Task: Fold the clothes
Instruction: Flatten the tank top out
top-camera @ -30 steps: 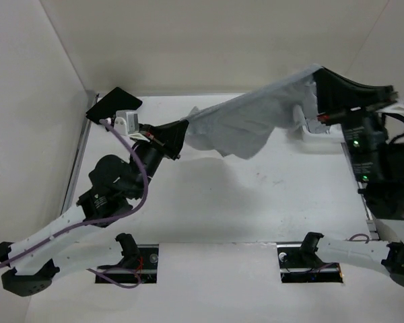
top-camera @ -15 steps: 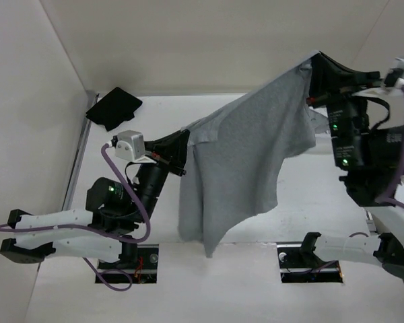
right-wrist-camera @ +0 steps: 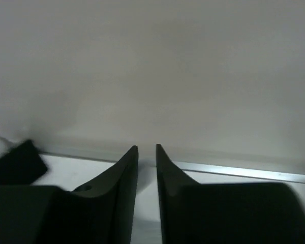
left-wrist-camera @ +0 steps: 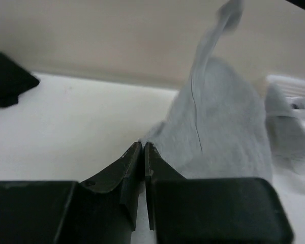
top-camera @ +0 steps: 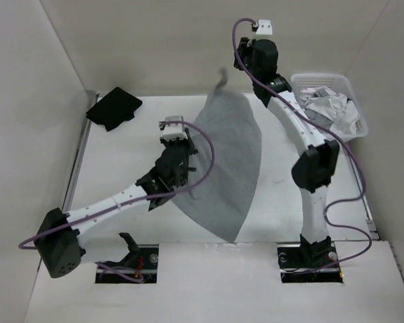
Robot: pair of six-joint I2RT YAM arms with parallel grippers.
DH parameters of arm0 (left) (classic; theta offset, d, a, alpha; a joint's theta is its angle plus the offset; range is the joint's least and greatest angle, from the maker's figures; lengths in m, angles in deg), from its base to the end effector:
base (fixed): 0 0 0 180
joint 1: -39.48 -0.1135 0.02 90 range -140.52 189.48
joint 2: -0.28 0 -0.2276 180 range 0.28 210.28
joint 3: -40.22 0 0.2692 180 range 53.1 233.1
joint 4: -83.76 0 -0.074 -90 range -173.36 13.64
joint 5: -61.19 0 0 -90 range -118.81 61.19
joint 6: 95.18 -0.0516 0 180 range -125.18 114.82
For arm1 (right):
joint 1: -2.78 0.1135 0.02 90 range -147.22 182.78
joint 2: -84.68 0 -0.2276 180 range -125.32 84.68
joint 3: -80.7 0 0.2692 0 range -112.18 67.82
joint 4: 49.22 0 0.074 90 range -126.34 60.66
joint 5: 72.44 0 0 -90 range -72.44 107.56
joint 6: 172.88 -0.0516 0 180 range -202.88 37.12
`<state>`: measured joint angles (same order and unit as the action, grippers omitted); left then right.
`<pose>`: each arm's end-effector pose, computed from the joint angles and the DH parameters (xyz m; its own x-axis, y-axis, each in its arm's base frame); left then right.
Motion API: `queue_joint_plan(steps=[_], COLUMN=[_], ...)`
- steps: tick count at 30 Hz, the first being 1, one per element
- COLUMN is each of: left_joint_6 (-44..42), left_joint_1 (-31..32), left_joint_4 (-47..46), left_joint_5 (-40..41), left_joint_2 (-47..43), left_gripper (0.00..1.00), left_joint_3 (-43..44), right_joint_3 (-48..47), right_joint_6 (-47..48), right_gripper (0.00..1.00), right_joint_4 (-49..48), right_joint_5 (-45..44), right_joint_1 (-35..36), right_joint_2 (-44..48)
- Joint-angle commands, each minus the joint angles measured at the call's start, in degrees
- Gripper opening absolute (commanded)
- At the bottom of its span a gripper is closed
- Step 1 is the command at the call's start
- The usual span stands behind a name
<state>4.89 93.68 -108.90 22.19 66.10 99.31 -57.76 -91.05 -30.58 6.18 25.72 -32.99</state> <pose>0.2080 -0.2199 0.3006 0.0493 -0.2565 -0.9653 0.0679 0.9651 -0.2530 0.4661 0.1862 0.4153 0.0057 0.1537 -0.9881 -0.2034 0.9676 0.1493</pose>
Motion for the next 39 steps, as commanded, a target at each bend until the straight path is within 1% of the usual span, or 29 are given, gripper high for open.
queue_joint_plan(steps=[1, 2, 3, 4, 6, 7, 8, 9, 11, 12, 13, 14, 16, 18, 20, 22, 24, 26, 28, 31, 35, 39], left_joint_6=[15.7, 17.3, 19.0, 20.3, 22.4, 23.7, 24.4, 24.9, 25.0, 25.3, 25.4, 25.5, 26.1, 28.2, 30.0, 31.5, 32.2, 32.9, 33.4, 32.7, 31.2, 30.0], left_joint_1=[-9.0, -11.8, -14.1, -16.6, -20.9, -23.1, -25.6, -27.0, -29.9, -30.8, -31.1, -31.1, -30.5, -30.0, -30.5, -31.8, -33.3, -34.2, -34.8, -35.0, -35.3, -36.2], left_joint_4=[8.8, 9.8, 10.1, 10.0, 10.5, 11.0, 11.9, 12.4, 14.7, 16.0, 16.6, 16.7, 16.3, 16.7, 18.1, 21.1, 24.8, 27.1, 27.6, 28.0, 26.8, 23.3], left_joint_5=[-9.3, -11.2, -12.6, -13.8, -15.3, -15.9, -16.1, -16.7, -19.2, -20.5, -21.2, -21.3, -21.9, -22.6, -25.3, -28.4, -30.7, -31.8, -32.2, -33.3, -34.1, -35.0], left_joint_2=[4.7, 7.3, 9.4, 11.5, 15.3, 16.9, 19.0, 20.2, 22.5, 22.8, 21.9, 20.0, 14.5, 8.0, 1.6, -4.0, -8.1, -9.9, -10.3, -7.3, -1.1, 3.3], left_gripper=[0.07, 0.07, 0.08, 0.08, 0.09, 0.11, 0.12, 0.15, 0.29, 0.34, 0.39, 0.41, 0.41, 0.39, 0.31, 0.24, 0.22, 0.22, 0.27, 0.37, 0.38, 0.36], left_joint_3=[3.1, 4.4, 5.5, 6.6, 9.0, 10.2, 11.9, 12.7, 15.2, 15.6, 14.6, 12.4, 5.8, -2.2, -9.7, -15.4, -19.2, -21.6, -23.3, -23.1, -22.3, -22.2], right_joint_3=[-11.9, -9.8, -5.8, 0.7, 16.3, 22.3, 31.8, 37.3, 50.9, 56.8, 62.1, 66.7, 76.3, 84.0, 90.7, 95.2, 98.0, 99.6, 100.3, 100.8, 101.2, 102.0], right_joint_6=[-4.8, -5.0, -5.1, -5.5, -9.1, -11.1, -14.3, -16.7, -21.5, -22.8, -23.6, -24.6, -27.2, -29.2, -31.0, -31.8, -32.4, -32.4, -32.1, -31.6, -30.6, -30.6], right_gripper=[0.41, 0.49, 0.53, 0.55, 0.55, 0.53, 0.44, 0.37, 0.19, 0.13, 0.09, 0.07, 0.09, 0.15, 0.16, 0.17, 0.18, 0.18, 0.18, 0.18, 0.18, 0.18], right_joint_4=[4.9, 4.8, 3.7, 1.8, -4.1, -6.2, -8.5, -10.1, -13.6, -14.9, -15.7, -15.9, -16.7, -17.3, -18.1, -18.2, -18.4, -19.1, -19.9, -21.0, -21.8, -23.0], right_joint_5=[-0.1, -0.1, -0.3, -0.4, -0.7, -0.6, -0.4, -0.4, -0.1, -0.7, -1.3, -2.3, -5.7, -8.6, -9.5, -9.4, -9.5, -10.2, -10.3, -10.2, -9.9, -9.8], right_joint_1=[-3.3, -3.2, -3.2, -2.9, -1.6, -1.0, 0.1, 1.0, 4.4, 6.6, 8.5, 10.1, 13.6, 15.7, 17.8, 19.5, 20.8, 21.8, 22.3, 22.3, 22.4, 22.7], right_joint_2=[-4.3, -3.0, -0.5, 3.2, 11.7, 14.9, 19.9, 22.7, 28.8, 31.0, 32.7, 34.3, 38.3, 42.0, 46.0, 49.5, 52.4, 54.1, 55.2, 56.0, 55.5, 54.8])
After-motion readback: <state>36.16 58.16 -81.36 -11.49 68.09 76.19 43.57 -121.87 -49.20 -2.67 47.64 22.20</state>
